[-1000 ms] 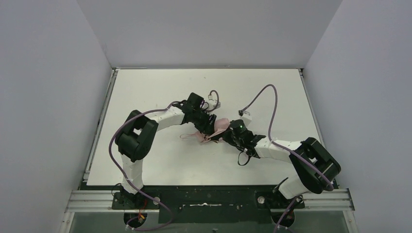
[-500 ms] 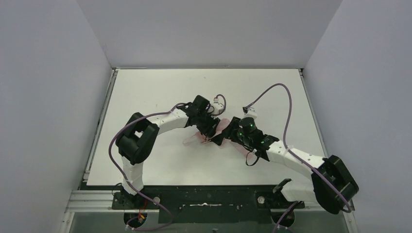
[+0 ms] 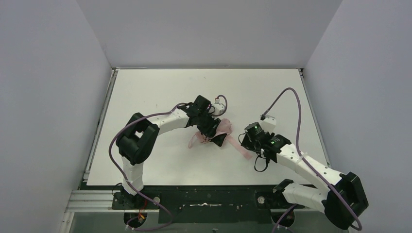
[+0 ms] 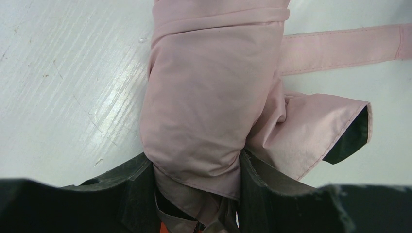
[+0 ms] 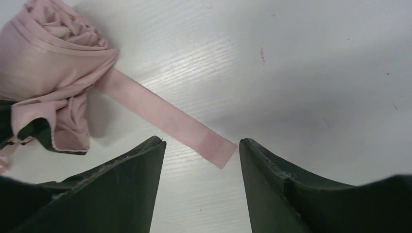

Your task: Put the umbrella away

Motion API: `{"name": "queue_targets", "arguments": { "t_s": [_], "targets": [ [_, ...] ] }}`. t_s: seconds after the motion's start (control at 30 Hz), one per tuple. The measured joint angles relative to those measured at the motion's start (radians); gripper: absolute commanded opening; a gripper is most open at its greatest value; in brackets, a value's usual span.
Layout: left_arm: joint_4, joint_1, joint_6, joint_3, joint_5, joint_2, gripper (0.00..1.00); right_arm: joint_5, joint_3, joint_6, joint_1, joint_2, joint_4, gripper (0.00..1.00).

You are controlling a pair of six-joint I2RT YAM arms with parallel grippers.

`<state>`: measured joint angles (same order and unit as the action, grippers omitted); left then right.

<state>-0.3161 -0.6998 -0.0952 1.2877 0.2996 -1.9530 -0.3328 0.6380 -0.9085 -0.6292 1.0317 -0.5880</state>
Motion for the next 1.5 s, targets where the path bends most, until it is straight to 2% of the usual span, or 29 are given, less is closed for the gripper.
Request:
{"name": "queue_targets", "arguments": {
  "t_s": [0.27,0.57,1.0,1.3,1.5],
  "targets": [
    [-0.003,-0.001,-0.006,0.002,-0.001,0.000,0.00,0.014,0.050,-0.058,0.000,0.170,-0.074,0.52],
    [-0.006,-0.001,-0.016,0.004,-0.001,0.000,0.00,0.047,0.050,-0.092,0.000,0.218,-0.087,0.52],
    [-0.011,-0.003,-0.022,0.007,-0.006,0.000,0.00,0.076,0.027,-0.099,0.000,0.342,-0.019,0.51],
    [-0.014,-0.005,-0.023,0.009,-0.008,0.000,0.00,0.067,0.038,-0.096,0.000,0.369,-0.001,0.37],
    [-0.014,-0.005,-0.023,0.009,-0.009,0.000,0.00,0.055,0.032,-0.089,0.000,0.381,0.032,0.16]
  ]
}}
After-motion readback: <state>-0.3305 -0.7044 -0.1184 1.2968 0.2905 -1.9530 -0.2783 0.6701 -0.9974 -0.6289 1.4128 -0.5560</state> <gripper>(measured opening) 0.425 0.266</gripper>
